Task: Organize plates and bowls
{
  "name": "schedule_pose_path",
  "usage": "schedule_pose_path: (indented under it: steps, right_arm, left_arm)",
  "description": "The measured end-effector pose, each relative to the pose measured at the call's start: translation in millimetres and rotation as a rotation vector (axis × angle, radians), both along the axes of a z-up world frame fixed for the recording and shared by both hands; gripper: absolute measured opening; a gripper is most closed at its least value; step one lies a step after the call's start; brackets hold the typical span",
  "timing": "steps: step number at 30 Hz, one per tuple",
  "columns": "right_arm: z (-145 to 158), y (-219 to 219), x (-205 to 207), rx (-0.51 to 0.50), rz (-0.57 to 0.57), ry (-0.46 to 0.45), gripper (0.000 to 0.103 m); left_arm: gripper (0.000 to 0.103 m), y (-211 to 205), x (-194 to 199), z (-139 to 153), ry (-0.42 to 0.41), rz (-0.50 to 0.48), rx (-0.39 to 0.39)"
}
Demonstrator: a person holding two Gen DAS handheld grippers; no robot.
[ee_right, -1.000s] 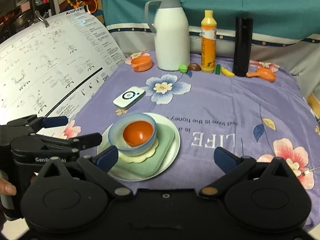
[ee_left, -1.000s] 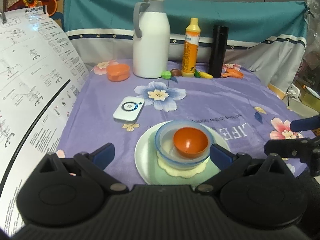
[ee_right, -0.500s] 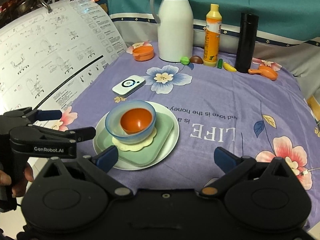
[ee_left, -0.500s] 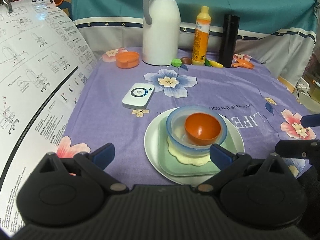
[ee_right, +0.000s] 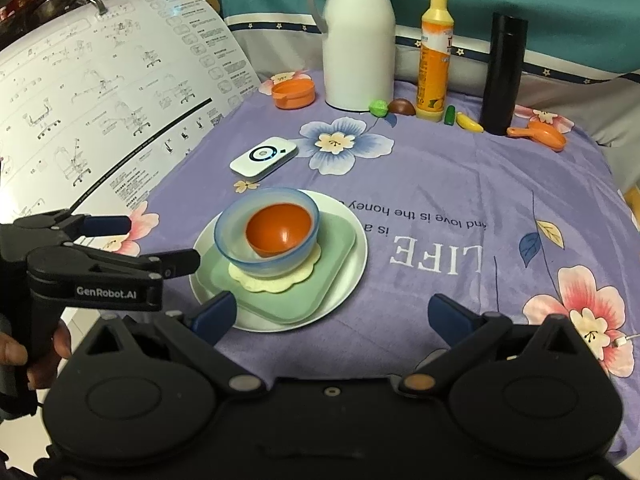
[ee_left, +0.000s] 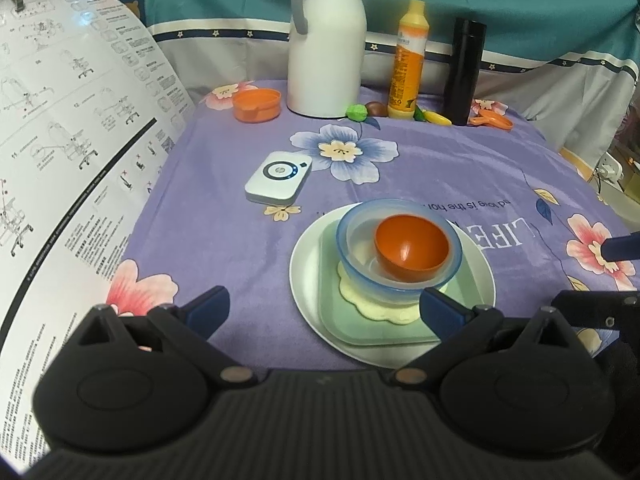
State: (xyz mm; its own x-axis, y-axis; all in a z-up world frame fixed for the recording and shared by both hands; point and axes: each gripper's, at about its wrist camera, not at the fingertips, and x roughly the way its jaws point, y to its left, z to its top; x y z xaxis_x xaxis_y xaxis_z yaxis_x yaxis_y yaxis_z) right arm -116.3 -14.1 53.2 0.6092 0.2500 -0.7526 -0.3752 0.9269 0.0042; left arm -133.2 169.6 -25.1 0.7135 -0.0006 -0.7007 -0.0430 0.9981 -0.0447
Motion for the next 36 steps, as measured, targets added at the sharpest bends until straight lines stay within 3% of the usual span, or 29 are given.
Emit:
schedule_pose_path:
  steps: [31,36]
  right_arm:
    - [-7.5,-2.4,5.2,0.0,-0.016,0.041,0.103]
    - [-7.7,-1.7,5.4,-0.001,-0.018,0.042,0.103]
  left_arm:
    - [0.103,-3.5,2.6,-5.9,0.016,-0.012,0.028]
    - [0.103,0.5,5.0,-7.2,0.029,-0.025,-0.008]
